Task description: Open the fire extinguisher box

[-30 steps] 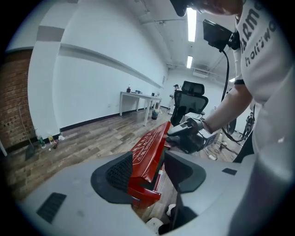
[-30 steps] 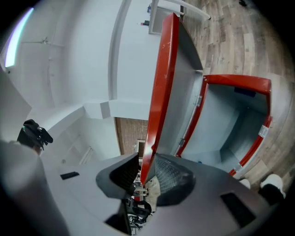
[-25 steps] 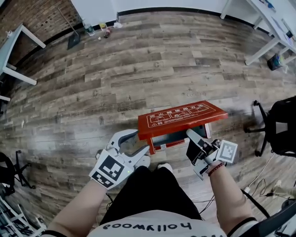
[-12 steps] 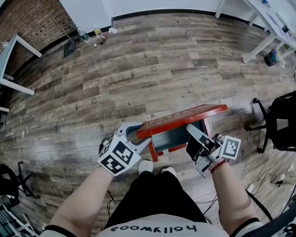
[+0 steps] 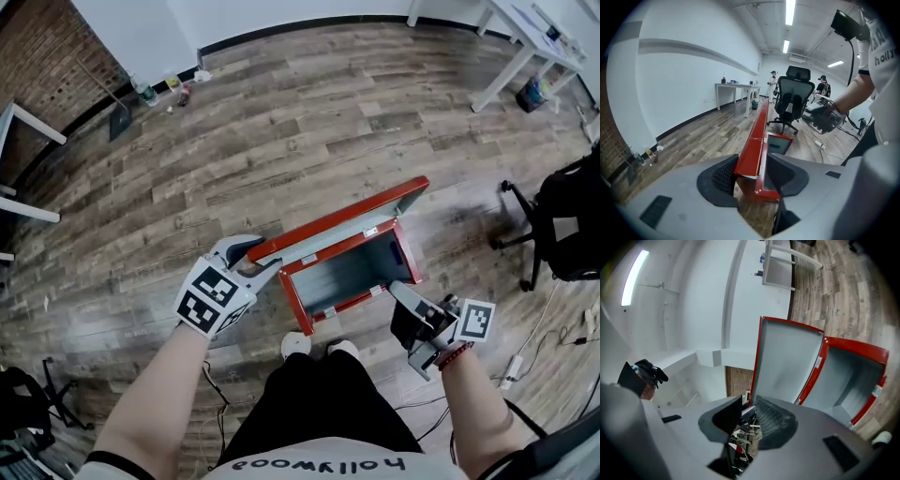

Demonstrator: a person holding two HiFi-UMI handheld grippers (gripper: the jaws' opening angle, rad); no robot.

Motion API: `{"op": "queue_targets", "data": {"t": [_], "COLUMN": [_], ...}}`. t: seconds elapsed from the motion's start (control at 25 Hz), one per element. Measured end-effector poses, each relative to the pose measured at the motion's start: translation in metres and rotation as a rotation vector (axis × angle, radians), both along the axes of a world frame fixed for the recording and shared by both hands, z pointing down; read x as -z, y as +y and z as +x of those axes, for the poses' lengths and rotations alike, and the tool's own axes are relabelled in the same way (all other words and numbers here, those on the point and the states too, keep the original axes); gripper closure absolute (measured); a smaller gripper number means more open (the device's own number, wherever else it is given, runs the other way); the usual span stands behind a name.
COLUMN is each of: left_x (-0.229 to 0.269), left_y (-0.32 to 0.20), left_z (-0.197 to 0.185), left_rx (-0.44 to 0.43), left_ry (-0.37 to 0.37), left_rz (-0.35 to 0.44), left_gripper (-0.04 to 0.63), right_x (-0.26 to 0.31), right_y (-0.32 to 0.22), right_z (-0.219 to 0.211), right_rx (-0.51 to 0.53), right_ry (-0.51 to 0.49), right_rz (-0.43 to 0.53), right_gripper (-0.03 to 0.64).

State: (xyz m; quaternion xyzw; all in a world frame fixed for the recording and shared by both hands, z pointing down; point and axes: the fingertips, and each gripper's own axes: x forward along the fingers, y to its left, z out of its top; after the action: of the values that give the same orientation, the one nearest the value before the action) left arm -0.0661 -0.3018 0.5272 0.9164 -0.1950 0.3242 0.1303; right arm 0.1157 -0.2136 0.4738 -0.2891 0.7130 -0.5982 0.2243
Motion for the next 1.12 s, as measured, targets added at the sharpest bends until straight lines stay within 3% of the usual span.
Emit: {"op": "queue_targets", "data": {"t": [0.56,1.12], "left_x": [-0.025,-0.046], "left_y": [-0.057,-0.091], "left_z": [-0.012,-0.018], "left_rx": [0.074,0.192], "left_ry": [-0.016,0.032], "left_rz": [-0.046,-0.119], "left_gripper": [0.408,0.408], "right_x": [-0.021,-0.019], "right_y": [0.056,0.072], "right_z": [0.039,0.033], "right_rx": [-0.123,-0.124], "right_ry": [0.069,0.109], "right_rz": [-0.088,-0.105], "right_gripper": [0.520,0.520]}}
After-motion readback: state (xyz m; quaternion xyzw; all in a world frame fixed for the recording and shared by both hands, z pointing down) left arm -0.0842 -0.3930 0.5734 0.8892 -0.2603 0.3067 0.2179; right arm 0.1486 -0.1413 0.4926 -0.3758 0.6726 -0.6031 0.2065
